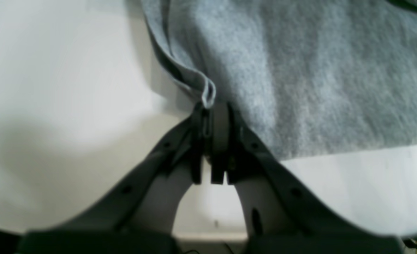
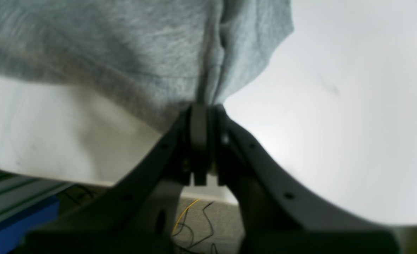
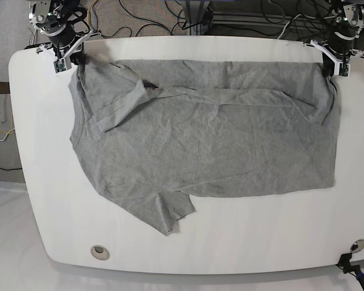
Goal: Fold the T-shirt properly
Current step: 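Pull the folded shirt toward the robot with both grippers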
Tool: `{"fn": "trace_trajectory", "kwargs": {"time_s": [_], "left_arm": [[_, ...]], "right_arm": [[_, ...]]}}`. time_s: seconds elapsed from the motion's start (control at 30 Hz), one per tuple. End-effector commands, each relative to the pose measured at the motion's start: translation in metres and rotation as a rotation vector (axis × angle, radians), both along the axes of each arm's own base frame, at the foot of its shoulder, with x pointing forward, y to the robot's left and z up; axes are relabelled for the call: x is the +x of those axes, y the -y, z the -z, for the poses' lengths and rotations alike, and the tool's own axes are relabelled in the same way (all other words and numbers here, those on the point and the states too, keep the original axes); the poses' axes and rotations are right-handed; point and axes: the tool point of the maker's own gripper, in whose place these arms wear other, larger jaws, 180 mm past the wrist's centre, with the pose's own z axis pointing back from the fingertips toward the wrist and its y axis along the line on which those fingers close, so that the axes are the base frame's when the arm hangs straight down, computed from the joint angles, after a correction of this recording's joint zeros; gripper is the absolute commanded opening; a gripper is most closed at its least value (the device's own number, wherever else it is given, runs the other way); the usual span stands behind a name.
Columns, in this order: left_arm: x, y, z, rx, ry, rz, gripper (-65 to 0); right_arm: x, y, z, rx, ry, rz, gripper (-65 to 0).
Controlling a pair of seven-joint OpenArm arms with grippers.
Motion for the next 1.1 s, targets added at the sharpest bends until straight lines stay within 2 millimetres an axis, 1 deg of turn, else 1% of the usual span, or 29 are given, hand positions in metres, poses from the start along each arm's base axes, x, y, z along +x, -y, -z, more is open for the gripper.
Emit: {"fn": "trace_trajectory", "kwargs": {"time_s": [0.0, 0.07, 0.17, 0.23, 0.4, 0.57, 0.77, 0.83, 0.87, 0.9, 0.93, 0.97, 1.0, 1.07], "left_arm": [[-0.025, -0.004, 0.015, 0.028, -0.119, 0.01, -65.0], [-0.027, -0.006, 0.014, 0.035, -0.127, 0.013, -65.0], [-0.028, -0.012, 0.012, 0.045, -0.125, 0.006, -65.0], [-0.034, -0.014, 0.013, 0.049, -0.138, 0.0, -65.0], [-0.045, -0.012, 0.008, 0.061, -0.154, 0.018, -65.0], [-0.047, -0.009, 0.008, 0.058, -0.155, 0.022, -65.0], [-0.042, -0.01, 0.005, 0.063, -0.144, 0.027, -65.0], [-0.04, -0.009, 0.002, 0.069, -0.141, 0.033, -65.0], [-0.039, -0.009, 0.001, 0.074, -0.145, 0.034, -57.9], [-0.038, -0.009, 0.0, 0.077, -0.146, 0.035, -49.8], [-0.035, -0.008, -0.003, 0.08, -0.137, 0.04, -43.2], [-0.034, -0.007, -0.005, 0.082, -0.131, 0.044, -39.6], [-0.032, -0.006, -0.007, 0.083, -0.126, 0.045, -37.5], [-0.027, -0.004, -0.012, 0.087, -0.108, 0.054, -36.4]], "right_arm": [[-0.015, 0.016, 0.001, -0.05, -0.053, 0.01, -65.0], [-0.016, 0.018, 0.0, -0.054, -0.054, 0.013, -65.0], [-0.025, 0.013, 0.004, -0.039, -0.081, -0.024, -65.0], [-0.03, 0.011, 0.005, -0.035, -0.089, -0.025, -65.0], [-0.044, 0.009, 0.008, -0.03, -0.122, -0.026, -65.0], [-0.041, 0.009, 0.008, -0.029, -0.116, -0.025, -65.0], [-0.04, 0.01, 0.007, -0.032, -0.111, -0.022, -65.0], [-0.035, 0.009, 0.002, -0.037, -0.093, -0.028, -65.0], [-0.032, 0.008, -0.002, -0.04, -0.081, -0.035, -64.6], [-0.029, 0.007, -0.004, -0.043, -0.072, -0.04, -62.1], [-0.026, 0.005, -0.007, -0.045, -0.062, -0.045, -60.0], [-0.025, 0.005, -0.009, -0.046, -0.056, -0.048, -57.8], [-0.023, 0.004, -0.012, -0.048, -0.047, -0.053, -56.1], [-0.017, 0.001, -0.018, -0.054, -0.026, -0.064, -53.6]]}}
